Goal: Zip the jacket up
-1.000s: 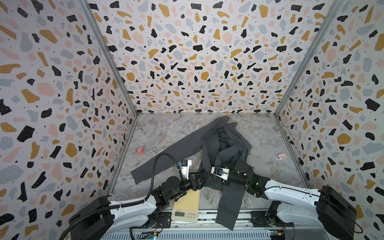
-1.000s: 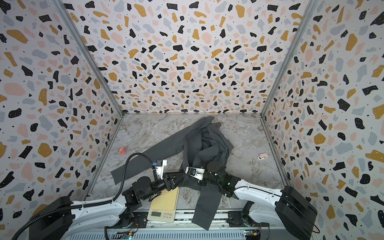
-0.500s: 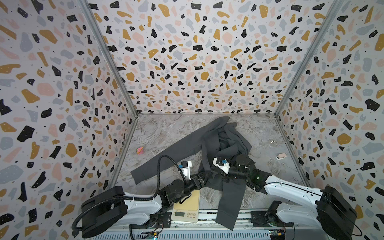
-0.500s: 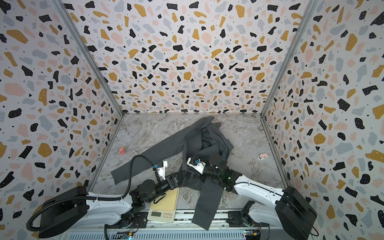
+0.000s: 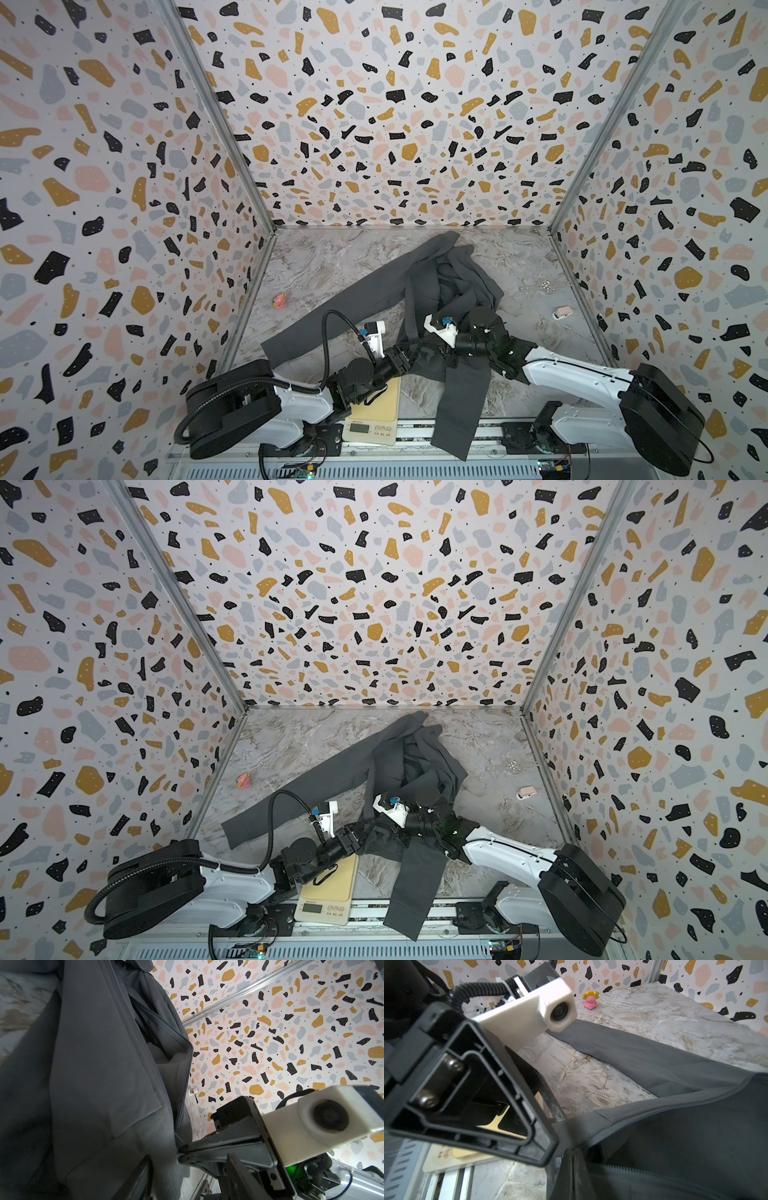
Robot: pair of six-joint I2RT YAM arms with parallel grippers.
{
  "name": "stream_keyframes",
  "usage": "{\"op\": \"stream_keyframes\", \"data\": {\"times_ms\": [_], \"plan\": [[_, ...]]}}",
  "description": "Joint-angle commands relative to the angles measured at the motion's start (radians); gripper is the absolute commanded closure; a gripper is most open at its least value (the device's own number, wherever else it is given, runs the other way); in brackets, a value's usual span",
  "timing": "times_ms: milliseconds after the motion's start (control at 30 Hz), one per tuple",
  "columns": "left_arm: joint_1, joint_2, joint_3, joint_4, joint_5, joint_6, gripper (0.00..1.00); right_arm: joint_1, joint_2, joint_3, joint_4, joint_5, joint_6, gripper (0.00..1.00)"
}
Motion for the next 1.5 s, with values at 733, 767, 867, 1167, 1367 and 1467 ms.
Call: {"op": "stream_keyframes", "data": {"times_ms": [733,767,867,1167,1367,1467], "plan": [[-0.002,0.164,0.096,0.025,0.095,0.104,1.00,-0.036,0.115,0.157,-0.124,-0.010,0.032,1.00],[-0.002,0.167,0.110,-0.001,0.111,0.118,1.00,-0.036,0.126,0.171,-0.137,0.015,0.023,1.00],[-0.002,0.166,0.141,-0.078,0.146,0.156,1.00,-0.036,0.148,0.207,-0.161,0.100,-0.019,1.00],[-0.005,0.095,0.129,-0.261,0.206,0.209,1.00,-0.050,0.210,0.321,-0.200,0.251,-0.122,1.00],[-0.008,-0.034,0.116,-0.466,0.206,0.282,1.00,-0.050,0.212,0.343,-0.197,0.215,-0.135,1.00],[-0.008,-0.106,0.116,-0.560,0.202,0.315,1.00,-0.050,0.206,0.330,-0.168,0.230,-0.126,1.00]]}}
